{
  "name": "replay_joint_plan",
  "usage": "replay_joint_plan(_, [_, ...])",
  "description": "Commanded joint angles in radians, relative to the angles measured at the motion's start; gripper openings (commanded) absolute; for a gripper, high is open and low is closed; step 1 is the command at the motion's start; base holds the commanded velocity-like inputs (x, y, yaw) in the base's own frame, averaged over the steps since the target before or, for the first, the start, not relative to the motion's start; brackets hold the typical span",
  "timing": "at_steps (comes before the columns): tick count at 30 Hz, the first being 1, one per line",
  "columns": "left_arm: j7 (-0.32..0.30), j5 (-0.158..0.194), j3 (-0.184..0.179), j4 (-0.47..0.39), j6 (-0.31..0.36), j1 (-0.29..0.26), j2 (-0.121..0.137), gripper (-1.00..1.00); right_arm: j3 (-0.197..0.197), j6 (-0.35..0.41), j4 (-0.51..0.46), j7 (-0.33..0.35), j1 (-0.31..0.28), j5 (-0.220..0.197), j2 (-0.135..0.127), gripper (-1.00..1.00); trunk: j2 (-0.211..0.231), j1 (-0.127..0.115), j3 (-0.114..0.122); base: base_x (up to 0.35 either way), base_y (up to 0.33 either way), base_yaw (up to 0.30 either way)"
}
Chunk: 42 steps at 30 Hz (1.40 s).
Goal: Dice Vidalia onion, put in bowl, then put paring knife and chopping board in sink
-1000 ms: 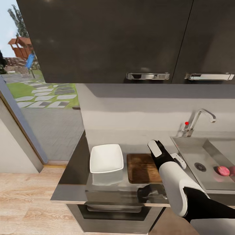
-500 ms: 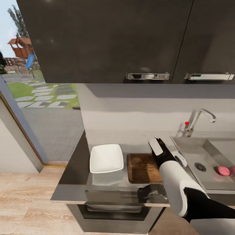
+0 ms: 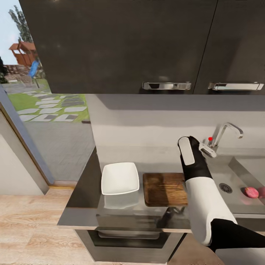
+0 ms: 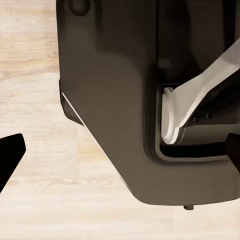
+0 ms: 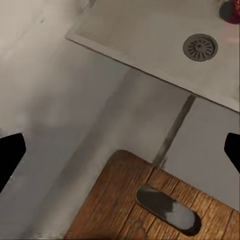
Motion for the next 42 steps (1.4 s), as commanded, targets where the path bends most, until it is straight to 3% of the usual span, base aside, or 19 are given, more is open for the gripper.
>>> replay_joint_plan(1, [0.002, -0.004, -0.001, -0.002, -0.001, 0.0, 0.0, 1.0, -0.001, 0.03, -0.008, 0.055, 0.002, -0.001, -0.003, 1.0, -0.002, 0.001, -0.002, -0.084, 0.0, 0.0])
replay_joint_plan(4, [0.002, -0.004, -0.001, -0.002, -0.002, 0.0, 0.0, 1.0, 0.0, 0.05, -0.015, 0.166, 0.025, 0.015, -0.014, 1.0, -0.002, 0.001, -0.002, -0.103, 0.0, 0.0])
replay_joint_plan(7, [0.002, -0.004, -0.001, -0.003, -0.002, 0.0, 0.0, 1.0, 0.002, 0.059, -0.022, 0.273, 0.066, 0.057, -0.02, 1.0, -0.002, 0.001, -0.002, -0.118, 0.0, 0.0])
replay_joint_plan(11, [0.003, -0.003, -0.001, -0.003, -0.003, -0.001, 0.001, 1.0, 0.007, 0.062, -0.066, 0.432, 0.141, 0.169, -0.023, 1.0, -0.002, 0.001, -0.002, -0.127, 0.0, 0.0])
replay_joint_plan(15, [0.003, -0.003, -0.001, -0.002, -0.003, -0.001, 0.0, 1.0, 0.01, 0.061, -0.154, 0.591, 0.236, 0.315, -0.021, 1.0, -0.002, 0.001, -0.002, -0.222, 0.0, 0.0])
replay_joint_plan(17, [0.003, -0.003, -0.001, -0.001, -0.003, -0.001, -0.001, 1.0, 0.01, 0.061, -0.185, 0.639, 0.269, 0.353, -0.02, 1.0, -0.002, 0.001, -0.002, -0.286, 0.0, 0.0])
replay_joint_plan(22, [0.003, -0.003, -0.001, -0.001, -0.002, -0.001, 0.0, 1.0, 0.01, 0.06, -0.216, 0.704, 0.316, 0.386, -0.019, 1.0, -0.002, 0.001, -0.002, -0.319, 0.0, 0.0])
replay_joint_plan(33, [0.003, -0.001, -0.001, 0.0, -0.002, 0.0, -0.001, 1.0, 0.01, 0.054, -0.224, 0.796, 0.374, 0.398, -0.022, 1.0, -0.002, 0.001, -0.002, -0.336, 0.0, 0.0])
replay_joint_plan(38, [0.003, -0.001, -0.001, 0.001, -0.001, 0.0, 0.0, 1.0, 0.013, 0.008, -0.226, 0.806, 0.42, 0.398, -0.022, 1.0, -0.002, 0.001, -0.002, -0.338, 0.0, 0.0])
replay_joint_plan(42, [0.003, -0.001, -0.001, 0.001, -0.001, 0.0, 0.0, 1.0, 0.037, -0.015, -0.226, 0.861, 0.458, 0.407, -0.023, 1.0, -0.002, 0.001, -0.002, -0.338, 0.0, 0.0])
